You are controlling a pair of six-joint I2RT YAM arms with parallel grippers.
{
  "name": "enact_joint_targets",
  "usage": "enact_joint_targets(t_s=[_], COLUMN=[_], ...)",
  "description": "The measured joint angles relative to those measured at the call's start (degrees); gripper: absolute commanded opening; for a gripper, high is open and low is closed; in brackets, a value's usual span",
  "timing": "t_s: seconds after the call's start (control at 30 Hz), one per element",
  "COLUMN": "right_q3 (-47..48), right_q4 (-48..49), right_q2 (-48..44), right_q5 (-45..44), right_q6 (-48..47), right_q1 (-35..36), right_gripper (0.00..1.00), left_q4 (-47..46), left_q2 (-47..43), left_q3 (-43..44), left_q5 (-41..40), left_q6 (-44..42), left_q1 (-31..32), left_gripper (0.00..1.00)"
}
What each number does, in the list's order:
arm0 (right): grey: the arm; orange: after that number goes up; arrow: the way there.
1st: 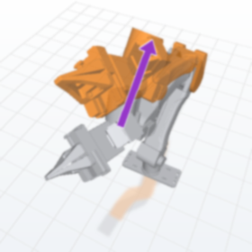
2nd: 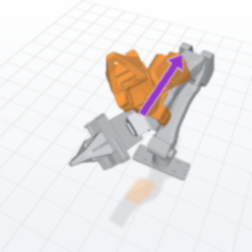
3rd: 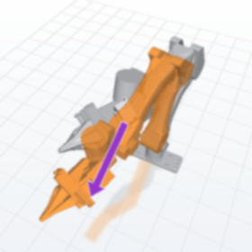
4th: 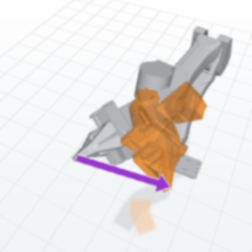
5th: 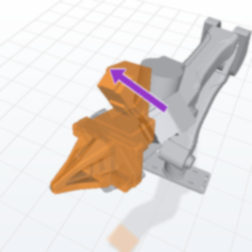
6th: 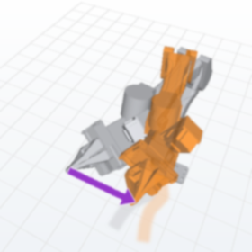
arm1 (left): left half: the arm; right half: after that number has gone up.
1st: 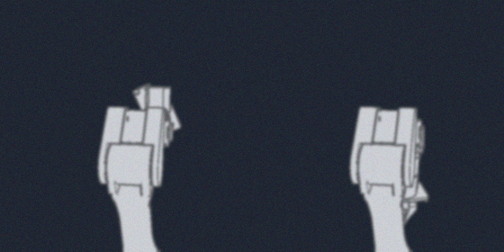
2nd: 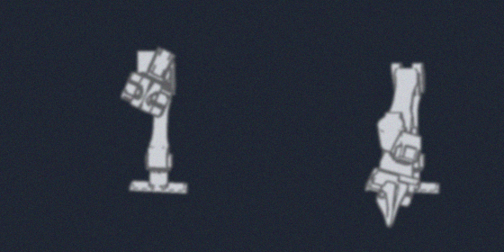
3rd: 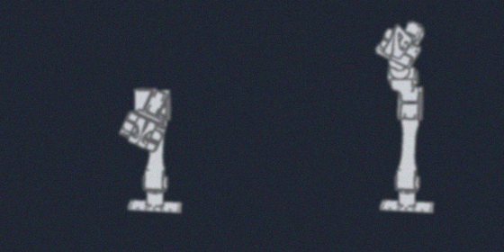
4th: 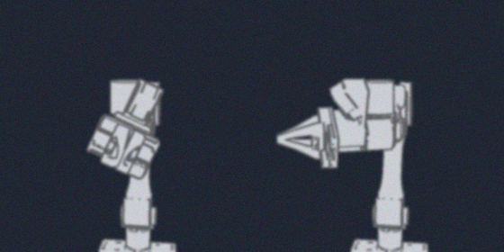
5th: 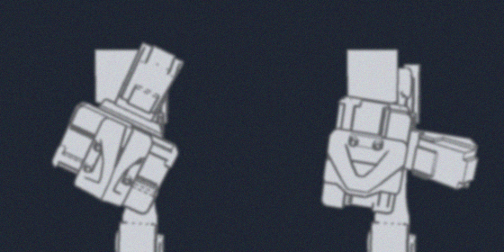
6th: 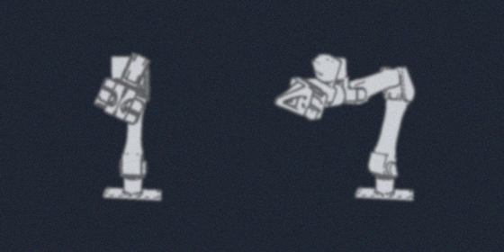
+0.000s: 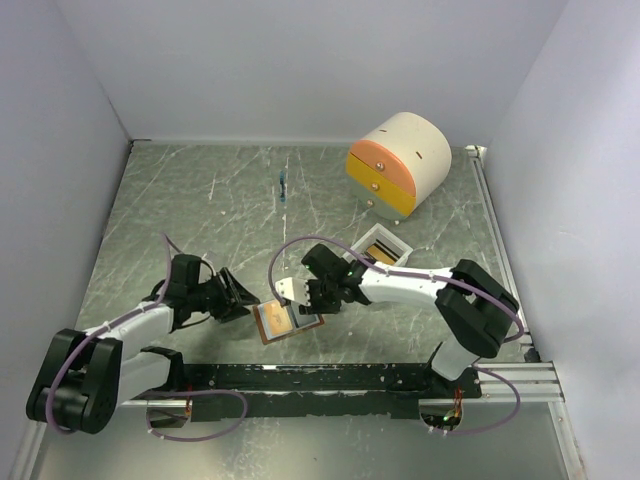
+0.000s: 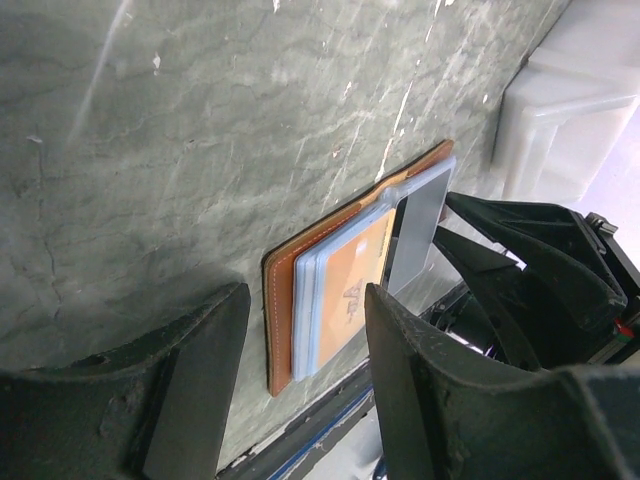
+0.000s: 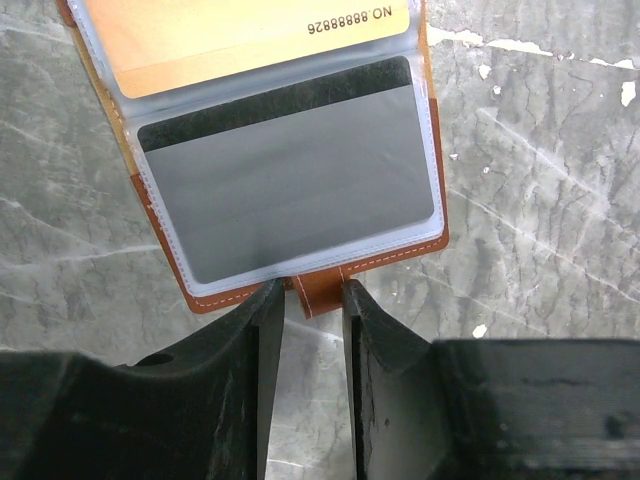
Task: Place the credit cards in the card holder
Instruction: Adjust the card holder at the center of the board.
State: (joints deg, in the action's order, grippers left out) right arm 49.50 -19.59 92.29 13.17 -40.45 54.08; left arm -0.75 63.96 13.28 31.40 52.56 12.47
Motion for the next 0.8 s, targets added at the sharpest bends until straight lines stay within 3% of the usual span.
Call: enact_joint_targets(t_s=[0.33, 0.47, 0.8], right_q3=[1.6, 2.5, 2.2], right_q4=[-1.0, -2.0, 3.0], right_q2=[1.6, 2.3, 2.8], right_q5=[0.5, 0.7, 2.8], right_q6=[-0.7, -0.1, 9.6], right_q1=[0.0, 0.0, 0.1], right_gripper=[0.19, 0.0, 0.0], left_q4=[-5.0, -5.7, -3.3], left_q2=[4.9, 9.5, 18.5], left_q3=[0.4, 3.9, 14.7], left_q5=[1.7, 1.4, -1.8], left_q6=[1.1, 1.0, -0.9], left_q1=[0.0, -0.1, -0.3], left_gripper=[0.63, 0.63, 0.65])
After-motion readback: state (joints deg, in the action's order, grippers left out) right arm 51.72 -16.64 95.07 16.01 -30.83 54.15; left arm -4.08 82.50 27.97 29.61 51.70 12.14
